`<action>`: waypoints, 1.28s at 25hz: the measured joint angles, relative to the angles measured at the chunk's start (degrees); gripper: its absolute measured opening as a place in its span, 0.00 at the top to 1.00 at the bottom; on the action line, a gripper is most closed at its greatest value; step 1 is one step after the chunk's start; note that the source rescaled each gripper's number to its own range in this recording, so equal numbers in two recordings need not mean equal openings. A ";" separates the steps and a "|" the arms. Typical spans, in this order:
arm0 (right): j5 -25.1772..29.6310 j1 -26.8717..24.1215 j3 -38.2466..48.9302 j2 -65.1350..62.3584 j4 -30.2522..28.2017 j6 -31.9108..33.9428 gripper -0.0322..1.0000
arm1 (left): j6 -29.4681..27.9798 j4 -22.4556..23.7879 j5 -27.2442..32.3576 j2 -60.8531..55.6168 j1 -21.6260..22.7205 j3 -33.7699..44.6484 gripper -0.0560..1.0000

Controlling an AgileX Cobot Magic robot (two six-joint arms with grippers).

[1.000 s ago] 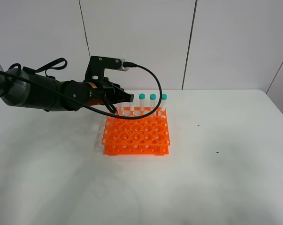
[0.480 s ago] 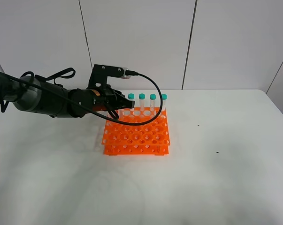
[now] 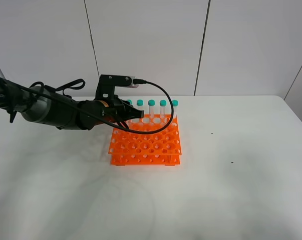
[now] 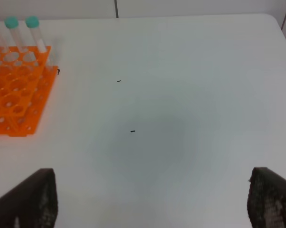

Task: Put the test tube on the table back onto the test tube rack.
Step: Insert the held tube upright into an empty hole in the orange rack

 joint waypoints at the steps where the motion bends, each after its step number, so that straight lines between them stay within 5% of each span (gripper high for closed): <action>1: 0.00 0.00 0.00 0.00 0.00 0.00 0.06 | 0.00 0.00 -0.32 0.24 0.00 0.00 0.94; 32: -0.05 0.00 0.00 0.00 0.05 0.00 0.06 | 1.86 0.27 -2.10 0.32 -0.18 1.65 0.94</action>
